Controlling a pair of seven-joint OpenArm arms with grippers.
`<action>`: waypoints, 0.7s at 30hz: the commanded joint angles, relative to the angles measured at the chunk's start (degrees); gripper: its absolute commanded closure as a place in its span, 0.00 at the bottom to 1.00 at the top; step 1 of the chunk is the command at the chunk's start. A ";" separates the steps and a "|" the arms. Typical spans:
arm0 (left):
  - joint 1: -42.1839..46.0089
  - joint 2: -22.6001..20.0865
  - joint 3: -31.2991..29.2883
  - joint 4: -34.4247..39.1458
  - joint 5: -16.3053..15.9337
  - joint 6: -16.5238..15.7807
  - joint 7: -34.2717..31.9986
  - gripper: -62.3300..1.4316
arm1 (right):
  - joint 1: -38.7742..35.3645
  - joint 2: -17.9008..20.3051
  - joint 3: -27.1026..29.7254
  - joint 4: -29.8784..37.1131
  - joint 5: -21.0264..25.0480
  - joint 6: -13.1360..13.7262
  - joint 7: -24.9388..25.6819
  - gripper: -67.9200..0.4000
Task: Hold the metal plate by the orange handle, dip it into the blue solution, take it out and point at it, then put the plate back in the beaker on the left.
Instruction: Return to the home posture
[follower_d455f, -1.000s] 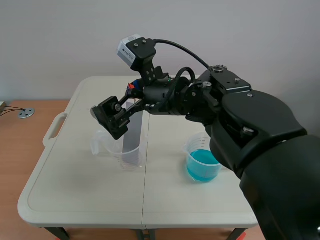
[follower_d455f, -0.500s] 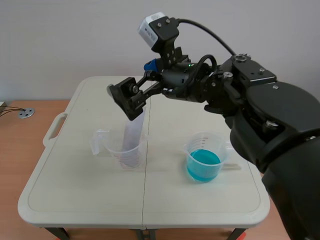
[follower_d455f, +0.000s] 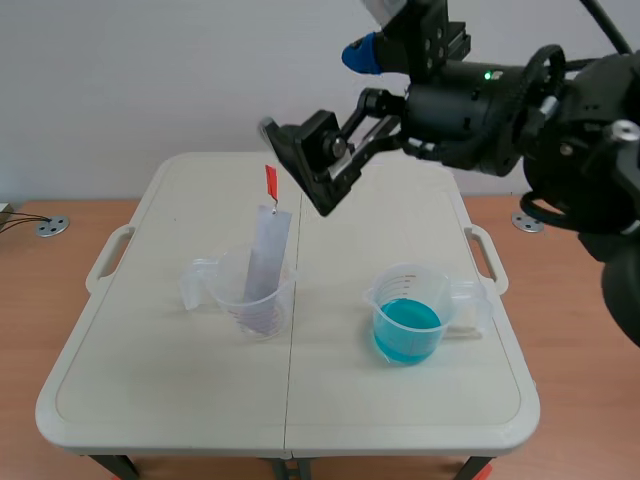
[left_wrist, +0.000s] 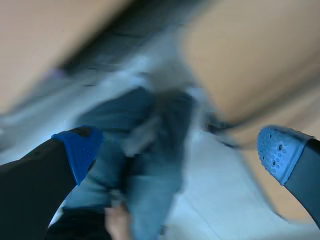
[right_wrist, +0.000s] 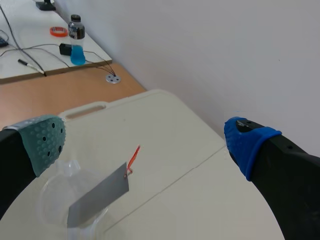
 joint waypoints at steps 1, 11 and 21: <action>0.13 -0.22 -3.32 0.66 -0.46 1.05 -0.55 0.00 | -1.92 1.77 0.15 1.68 0.46 -1.53 2.14 0.02; -0.20 -0.35 -20.94 4.15 -8.26 2.32 -15.98 0.00 | -16.41 10.95 0.15 11.56 0.46 -6.71 7.80 0.02; -1.84 -0.02 -20.50 18.93 -11.34 -3.13 -25.51 0.00 | -28.15 17.51 0.20 16.04 0.44 -12.87 12.94 0.02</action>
